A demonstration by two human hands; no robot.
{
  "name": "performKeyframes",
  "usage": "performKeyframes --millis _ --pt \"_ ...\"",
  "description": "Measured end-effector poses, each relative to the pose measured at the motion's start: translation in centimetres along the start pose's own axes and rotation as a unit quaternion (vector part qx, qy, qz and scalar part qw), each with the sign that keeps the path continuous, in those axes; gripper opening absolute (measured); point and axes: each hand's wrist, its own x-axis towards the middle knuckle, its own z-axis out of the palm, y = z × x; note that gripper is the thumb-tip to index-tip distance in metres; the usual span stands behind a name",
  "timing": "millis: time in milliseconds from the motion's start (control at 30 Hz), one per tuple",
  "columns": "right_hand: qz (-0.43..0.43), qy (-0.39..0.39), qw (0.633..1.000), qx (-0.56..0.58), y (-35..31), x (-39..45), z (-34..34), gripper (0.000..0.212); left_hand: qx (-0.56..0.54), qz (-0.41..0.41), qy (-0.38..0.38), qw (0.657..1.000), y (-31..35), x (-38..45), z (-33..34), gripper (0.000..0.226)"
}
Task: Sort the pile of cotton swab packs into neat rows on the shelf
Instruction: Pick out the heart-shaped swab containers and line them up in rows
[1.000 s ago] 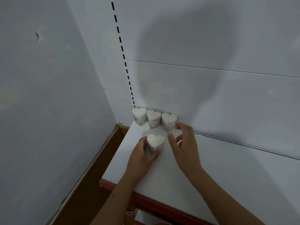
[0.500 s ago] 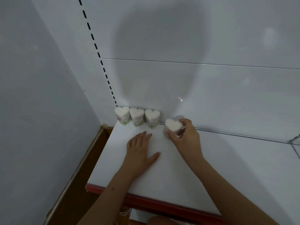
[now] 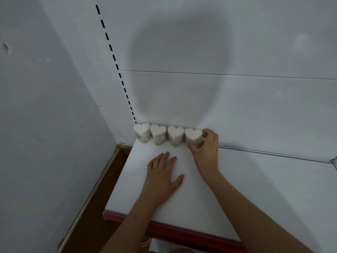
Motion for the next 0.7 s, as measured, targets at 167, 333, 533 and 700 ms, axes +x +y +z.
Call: performKeyframes --millis 167,333,533,700 --pt "0.001 -0.02 1.0 -0.023 -0.3 -0.2 -0.6 0.071 -0.016 -0.013 -0.023 1.0 0.3 0.2 -0.5 0.082" --pt "-0.019 0.046 0.997 -0.052 -1.1 -0.9 -6.3 0.059 -0.099 0.013 -0.009 0.995 5.7 1.7 -1.3 0.074" --pt "0.023 0.125 0.987 -0.099 -0.9 -1.3 -17.8 0.054 -0.242 0.131 -0.076 0.958 17.7 3.0 2.2 0.056" --pt "0.003 0.198 0.966 -0.167 0.6 -2.7 -30.2 0.051 -0.25 0.231 -0.124 0.932 29.1 1.8 4.1 0.055"
